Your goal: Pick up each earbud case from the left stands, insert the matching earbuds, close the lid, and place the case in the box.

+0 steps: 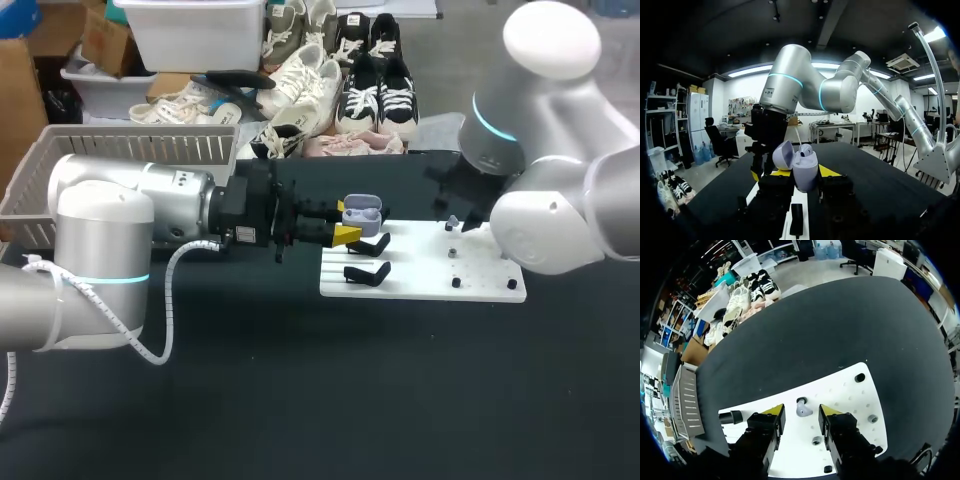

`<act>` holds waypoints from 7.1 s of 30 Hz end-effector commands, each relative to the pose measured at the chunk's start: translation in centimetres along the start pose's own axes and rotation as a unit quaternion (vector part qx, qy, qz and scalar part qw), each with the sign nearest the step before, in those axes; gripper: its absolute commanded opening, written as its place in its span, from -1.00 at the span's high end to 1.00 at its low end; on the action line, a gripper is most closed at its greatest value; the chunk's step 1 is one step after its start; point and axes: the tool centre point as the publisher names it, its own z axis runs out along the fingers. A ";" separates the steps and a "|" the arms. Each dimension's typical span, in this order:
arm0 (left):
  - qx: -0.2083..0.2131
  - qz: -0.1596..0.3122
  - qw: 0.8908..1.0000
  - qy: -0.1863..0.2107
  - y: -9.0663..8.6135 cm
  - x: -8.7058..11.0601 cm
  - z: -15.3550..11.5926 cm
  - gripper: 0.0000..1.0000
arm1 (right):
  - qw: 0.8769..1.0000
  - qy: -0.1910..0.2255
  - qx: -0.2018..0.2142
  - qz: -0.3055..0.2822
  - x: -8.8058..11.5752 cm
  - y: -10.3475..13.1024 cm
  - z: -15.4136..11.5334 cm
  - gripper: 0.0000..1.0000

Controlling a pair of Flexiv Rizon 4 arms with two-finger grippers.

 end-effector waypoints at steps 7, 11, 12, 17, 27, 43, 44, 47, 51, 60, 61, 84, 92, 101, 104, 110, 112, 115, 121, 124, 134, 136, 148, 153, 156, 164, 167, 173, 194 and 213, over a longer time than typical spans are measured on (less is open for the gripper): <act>-0.003 0.001 1.000 0.000 -0.1 0.0 0.1 1.00 | 1.000 0.004 -0.002 0.002 0.0 -0.2 0.1 0.23; -0.003 0.001 1.000 0.000 -0.1 0.0 0.1 1.00 | 1.000 0.006 -0.002 0.002 0.0 -0.2 0.2 0.26; -0.003 0.001 1.000 0.000 -0.1 0.0 0.1 1.00 | 1.000 0.007 -0.002 0.003 0.1 -0.2 0.3 0.27; -0.003 0.001 1.000 0.000 -0.1 0.0 0.1 1.00 | 1.000 0.009 -0.002 0.003 0.2 -0.1 0.4 0.30; -0.003 0.001 1.000 0.000 -0.1 0.0 0.1 1.00 | 1.000 0.008 -0.001 0.000 0.2 0.3 0.4 0.39; -0.003 0.001 1.000 0.000 -0.1 0.0 0.1 1.00 | 1.000 0.002 0.005 0.003 0.0 0.1 0.2 0.38; -0.003 0.001 1.000 0.000 -0.1 0.0 0.1 1.00 | 1.000 0.002 0.005 0.003 0.0 0.1 0.2 0.38; -0.003 0.001 1.000 0.000 -0.1 0.0 0.1 1.00 | 1.000 0.002 0.005 0.004 -0.1 0.0 0.3 0.39; -0.003 0.001 1.000 0.000 -0.1 0.0 0.1 1.00 | 1.000 0.003 0.006 0.003 -0.1 0.0 0.4 0.40; -0.003 0.001 1.000 0.000 -0.1 0.0 0.1 1.00 | 1.000 0.006 0.009 0.000 0.1 0.0 0.5 0.85; -0.003 0.001 1.000 0.000 -0.1 0.0 0.1 1.00 | 1.000 0.007 0.009 0.000 0.1 0.0 0.5 1.00; -0.003 0.001 1.000 0.000 -0.1 0.0 0.1 1.00 | 1.000 -0.013 -0.006 0.009 1.8 -2.0 -4.3 1.00; -0.003 0.001 1.000 0.000 -0.1 0.0 0.1 1.00 | 0.999 0.016 -0.024 -0.016 3.5 -1.7 -12.1 1.00; -0.003 0.001 1.000 0.000 -0.1 0.0 0.1 1.00 | 0.996 0.047 -0.006 -0.072 5.2 1.9 -20.0 1.00; -0.003 0.001 1.000 0.000 -0.1 0.0 0.1 1.00 | 0.994 0.054 0.001 -0.094 6.0 3.4 -22.3 1.00; -0.003 0.001 1.000 0.000 -0.1 0.0 0.1 1.00 | 0.984 0.071 0.019 -0.161 8.9 6.4 -24.6 1.00; -0.003 0.001 1.000 0.000 -0.1 0.0 0.1 1.00 | 0.980 0.077 0.022 -0.182 9.9 7.3 -24.8 1.00; -0.003 0.001 1.000 0.000 -0.1 0.0 0.1 1.00 | 0.974 0.084 0.028 -0.209 11.1 8.7 -24.6 1.00; -0.003 0.001 1.000 0.000 -0.1 0.0 0.1 1.00 | 0.966 0.087 0.030 -0.241 12.6 10.4 -24.0 1.00; -0.003 0.001 1.000 0.000 -0.1 0.0 0.1 1.00 | 0.966 0.082 0.032 -0.242 12.8 10.7 -23.9 1.00; -0.003 0.001 1.000 0.000 -0.1 0.0 0.1 1.00 | 0.966 0.082 0.032 -0.242 12.8 10.7 -23.9 1.00; -0.003 0.001 1.000 0.000 -0.1 0.0 0.1 1.00 | 0.966 0.082 0.032 -0.242 12.8 10.7 -23.9 1.00; -0.003 0.001 1.000 0.000 -0.1 0.0 0.1 1.00 | 0.948 0.049 0.002 -0.314 14.4 13.0 -23.6 1.00; -0.003 0.001 1.000 0.000 -0.1 0.0 0.1 1.00 | 0.939 0.058 0.002 -0.340 14.5 13.4 -22.8 1.00; -0.003 0.001 1.000 0.000 -0.1 0.0 0.1 1.00 | 0.935 0.067 0.012 -0.348 14.4 13.4 -22.1 1.00; -0.003 0.001 1.000 0.000 -0.1 0.0 0.1 1.00 | 0.934 0.081 0.016 -0.347 14.7 13.7 -20.9 1.00; -0.003 0.001 1.000 0.000 -0.1 0.0 0.1 1.00 | 0.935 0.083 0.014 -0.345 14.7 13.6 -20.6 1.00; -0.003 0.001 1.000 0.000 -0.1 0.0 0.1 1.00 | 0.939 0.087 0.013 -0.333 14.6 13.3 -20.0 1.00; -0.003 0.001 1.000 0.000 -0.1 0.0 0.1 1.00 | 0.947 0.081 0.005 -0.311 14.3 12.8 -19.2 1.00; -0.003 0.001 1.000 0.000 -0.1 0.0 0.1 1.00 | 0.941 0.061 -0.010 -0.332 13.9 12.5 -18.0 1.00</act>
